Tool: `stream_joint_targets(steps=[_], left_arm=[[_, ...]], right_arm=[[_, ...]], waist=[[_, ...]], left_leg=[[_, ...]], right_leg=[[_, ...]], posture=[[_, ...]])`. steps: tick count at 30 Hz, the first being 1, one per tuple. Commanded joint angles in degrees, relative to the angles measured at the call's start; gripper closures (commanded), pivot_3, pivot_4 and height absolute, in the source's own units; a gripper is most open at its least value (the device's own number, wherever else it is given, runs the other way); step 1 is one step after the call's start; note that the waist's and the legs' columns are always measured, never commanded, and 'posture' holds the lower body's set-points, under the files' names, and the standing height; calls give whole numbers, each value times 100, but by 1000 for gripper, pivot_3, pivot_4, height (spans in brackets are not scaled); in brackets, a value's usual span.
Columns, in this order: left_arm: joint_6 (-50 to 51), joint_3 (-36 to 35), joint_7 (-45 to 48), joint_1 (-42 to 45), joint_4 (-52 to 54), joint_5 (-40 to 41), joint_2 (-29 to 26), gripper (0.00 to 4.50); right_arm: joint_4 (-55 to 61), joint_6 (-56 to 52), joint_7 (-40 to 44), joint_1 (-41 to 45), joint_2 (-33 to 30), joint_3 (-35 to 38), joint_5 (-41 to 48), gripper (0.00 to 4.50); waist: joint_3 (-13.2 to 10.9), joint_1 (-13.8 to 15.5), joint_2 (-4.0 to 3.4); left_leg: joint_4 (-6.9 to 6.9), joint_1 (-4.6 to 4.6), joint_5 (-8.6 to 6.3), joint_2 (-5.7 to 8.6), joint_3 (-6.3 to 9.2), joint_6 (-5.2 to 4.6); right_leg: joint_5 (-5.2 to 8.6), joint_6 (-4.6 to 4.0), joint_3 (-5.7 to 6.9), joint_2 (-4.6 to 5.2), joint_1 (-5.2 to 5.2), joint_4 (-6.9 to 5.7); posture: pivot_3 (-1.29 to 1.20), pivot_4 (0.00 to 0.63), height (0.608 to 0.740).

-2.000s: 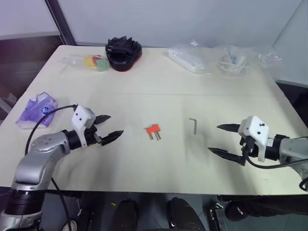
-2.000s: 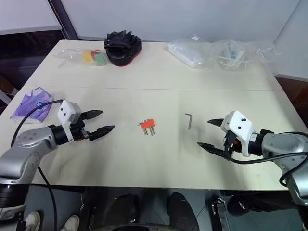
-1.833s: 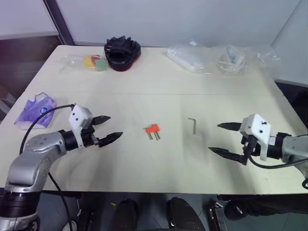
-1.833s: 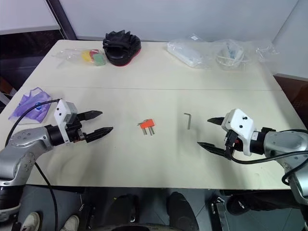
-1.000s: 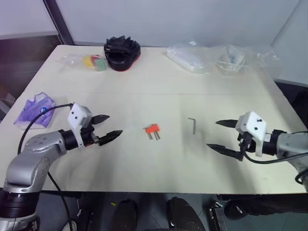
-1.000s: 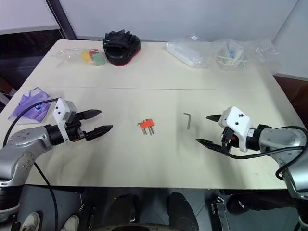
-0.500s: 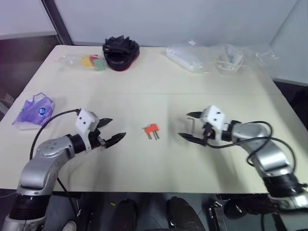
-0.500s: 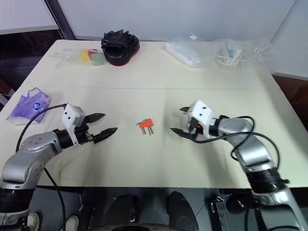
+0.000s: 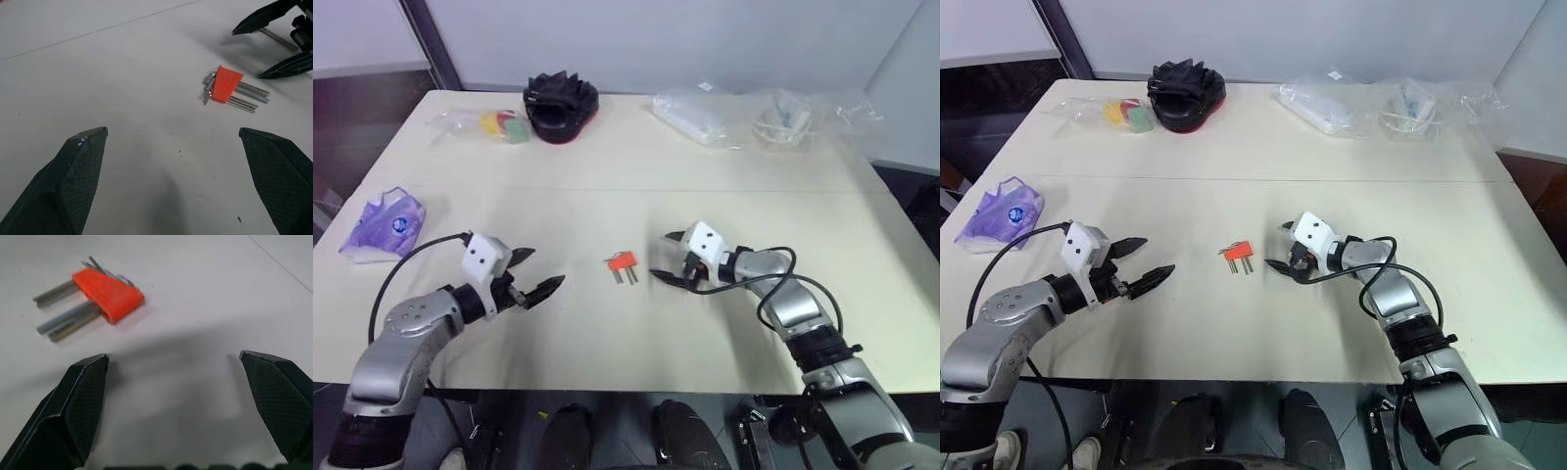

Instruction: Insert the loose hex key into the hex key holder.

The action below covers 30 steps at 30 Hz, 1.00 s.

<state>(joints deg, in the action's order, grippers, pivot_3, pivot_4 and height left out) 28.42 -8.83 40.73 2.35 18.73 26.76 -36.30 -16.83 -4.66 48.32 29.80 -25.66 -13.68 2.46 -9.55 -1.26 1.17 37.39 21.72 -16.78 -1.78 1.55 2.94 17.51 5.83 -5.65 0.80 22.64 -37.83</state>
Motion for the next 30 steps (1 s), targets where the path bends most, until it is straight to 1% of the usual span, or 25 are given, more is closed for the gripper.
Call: stream_joint_targets(steps=[1, 6, 16, 22, 30], left_arm=[[-5, -204, -48, -48, 251, 54, -60, 0], [0, -254, -52, -98, 296, 44, -92, 0], [-12, -227, -109, -88, 333, 18, -80, 0], [-59, -204, -125, -75, 279, -19, -70, 0], [-107, -206, -153, -79, 228, -57, -41, 0]], right_arm=[[79, 51, 42, 122, 202, -57, 13, 17], [-30, 22, 15, 181, 520, -200, -50, 17], [-349, -9, 106, 350, 906, -311, -135, 17], [-643, -10, 231, 502, 976, -332, -181, 17], [-859, -3, 388, 446, 886, -305, -207, 17]], waist=[[0, -12, 0], [0, -121, -1], [-1, -144, -2], [-1, -142, -2], [-1, -142, -2]], left_leg=[[0, -2, 0, 0, 0, 0], [-1, -6, 0, 0, 1, 0], [-4, -11, 0, -1, 1, 0], [-5, -13, 0, -1, 2, 0], [-5, -17, 0, -1, 1, 0]], right_leg=[[0, 0, 0, 0, 0, -3], [0, 0, 1, 0, 1, -12], [0, 0, 1, -1, 3, -19], [0, 0, 1, -1, 2, -21], [0, 0, 1, 0, -1, -21]], posture=[[0, 150, 740], [0, 150, 740], [0, 150, 740], [0, 150, 740], [0, 150, 740]])
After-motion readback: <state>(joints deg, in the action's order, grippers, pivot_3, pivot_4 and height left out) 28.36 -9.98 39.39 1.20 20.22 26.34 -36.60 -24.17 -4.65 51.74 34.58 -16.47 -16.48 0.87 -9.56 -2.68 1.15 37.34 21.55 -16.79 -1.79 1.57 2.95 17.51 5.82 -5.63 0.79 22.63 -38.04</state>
